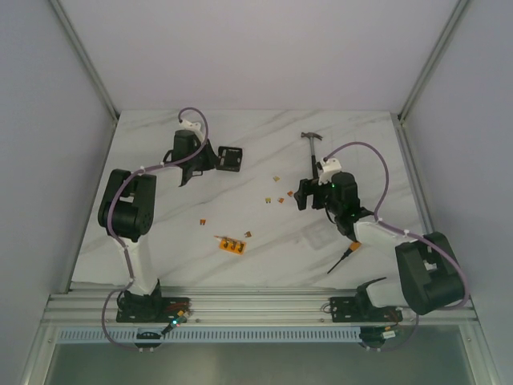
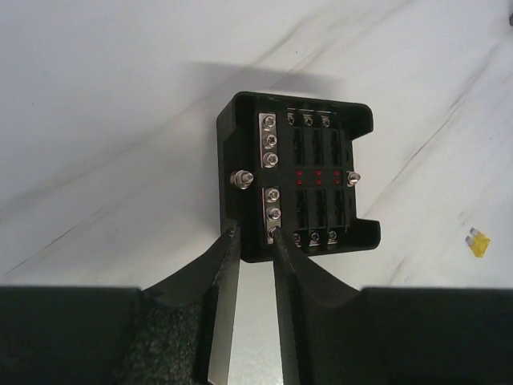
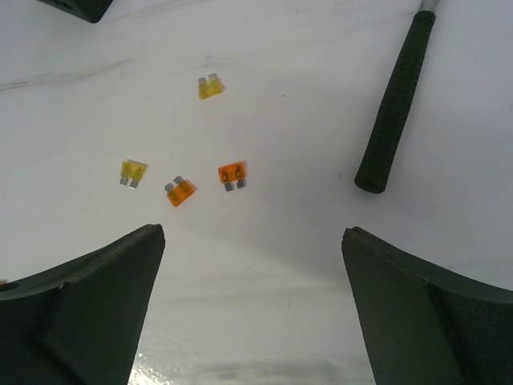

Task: Snap on the fuse box
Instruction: Move the fuse box base at the center of the board.

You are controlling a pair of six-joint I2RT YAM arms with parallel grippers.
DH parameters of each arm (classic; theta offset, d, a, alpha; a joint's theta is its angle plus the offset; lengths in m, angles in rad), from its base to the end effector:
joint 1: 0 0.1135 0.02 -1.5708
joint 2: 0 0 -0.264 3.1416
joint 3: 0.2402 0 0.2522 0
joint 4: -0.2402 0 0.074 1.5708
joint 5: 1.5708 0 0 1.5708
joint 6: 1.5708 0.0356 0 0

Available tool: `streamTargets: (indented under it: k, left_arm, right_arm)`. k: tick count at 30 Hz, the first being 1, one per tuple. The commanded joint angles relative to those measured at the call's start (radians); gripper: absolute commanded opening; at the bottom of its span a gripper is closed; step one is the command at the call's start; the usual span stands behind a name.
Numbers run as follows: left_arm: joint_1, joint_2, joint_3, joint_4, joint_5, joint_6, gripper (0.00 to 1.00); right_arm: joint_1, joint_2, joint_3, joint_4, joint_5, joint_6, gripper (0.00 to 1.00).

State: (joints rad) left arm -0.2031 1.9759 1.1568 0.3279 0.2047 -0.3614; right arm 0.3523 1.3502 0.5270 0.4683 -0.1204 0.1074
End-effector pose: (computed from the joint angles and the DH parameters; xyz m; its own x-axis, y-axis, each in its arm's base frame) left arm 0.4208 -0.0941 0.1668 -0.5641 -0.2373 -0.7909 0.1856 0.8969 -0.4015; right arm 0.2569 0.0990 0.1943 -0.3723 -0.0235 -0.9278 -0.4107 0.9006 0.1420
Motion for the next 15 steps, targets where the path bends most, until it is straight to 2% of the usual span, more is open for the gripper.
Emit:
streamTargets:
  k: [1, 8, 10, 15]
  left_arm:
    - [-0.013, -0.008, -0.029, -0.069, -0.001, 0.018, 0.32]
    - [-0.040, -0.047, -0.065, -0.112, -0.122, -0.003, 0.30]
    - [-0.040, -0.065, -0.072, -0.112, -0.160, -0.016, 0.37]
    - [-0.044, -0.102, -0.050, -0.114, -0.191, -0.018, 0.41]
  right_arm:
    - [0.017, -0.023, 0.022, -0.025, -0.018, -0.013, 1.00]
    - [0.031, -0.070, -0.004, -0.049, -0.014, -0.017, 1.00]
    - [0.034, -0.080, -0.011, -0.053, -0.015, -0.017, 1.00]
    - [0.035, -0.087, -0.022, -0.061, -0.011, -0.019, 1.00]
